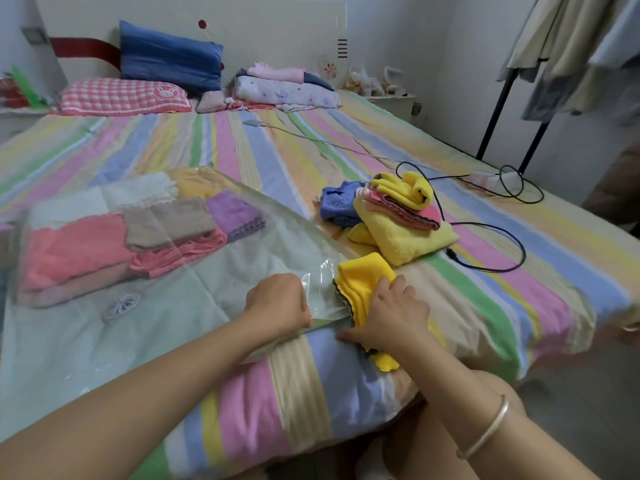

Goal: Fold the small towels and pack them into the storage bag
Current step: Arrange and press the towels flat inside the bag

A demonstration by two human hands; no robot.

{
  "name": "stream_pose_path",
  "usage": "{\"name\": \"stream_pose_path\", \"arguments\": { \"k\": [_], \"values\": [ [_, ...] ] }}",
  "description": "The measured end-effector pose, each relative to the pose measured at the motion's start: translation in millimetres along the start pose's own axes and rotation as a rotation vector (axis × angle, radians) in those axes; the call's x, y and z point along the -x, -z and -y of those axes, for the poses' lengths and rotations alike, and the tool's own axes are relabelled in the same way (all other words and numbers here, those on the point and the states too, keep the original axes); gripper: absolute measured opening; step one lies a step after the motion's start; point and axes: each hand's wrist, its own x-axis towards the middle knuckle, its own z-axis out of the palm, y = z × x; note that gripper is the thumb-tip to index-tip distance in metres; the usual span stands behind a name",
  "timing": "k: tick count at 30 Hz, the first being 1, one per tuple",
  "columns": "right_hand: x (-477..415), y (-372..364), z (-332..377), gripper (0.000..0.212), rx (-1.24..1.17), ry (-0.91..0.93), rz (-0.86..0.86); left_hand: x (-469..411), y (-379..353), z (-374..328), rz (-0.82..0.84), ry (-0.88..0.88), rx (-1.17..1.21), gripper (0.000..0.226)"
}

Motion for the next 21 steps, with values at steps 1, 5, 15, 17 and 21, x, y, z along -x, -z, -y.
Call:
{"name": "stream_pose_path", "arguments": {
  "k": [1, 5, 15, 17, 21],
  "values": [
    [0.0, -2.3, -1.0, 0.099, -0.015, 0.002, -0.027, -1.9, 2.5, 2.2, 0.038, 0.021, 0.055, 0.008],
    [0.2, 0.5, -17.9, 0.046, -0.131, 0.046, -0.141, -1.4, 11.8, 18.3, 0.271, 0.068, 0.444, 0.027],
    [40.6, 49.3, 8.5, 0.039, -0.903, 0.864, -0.134, 8.8, 65.0, 36.5, 0.254, -0.007, 0.826, 0.015],
    [33.1, 47.4, 21.7, 0.042, -0.815, 0.820, -0.121, 8.5, 79.5, 38.6, 0.184, 0.009, 0.804, 0.017],
    [22.6, 56.6, 33.1, 0.029, -0.597, 0.670, -0.114, 13.0, 88.6, 48.2, 0.083, 0.055, 0.831, 0.015]
  ]
}}
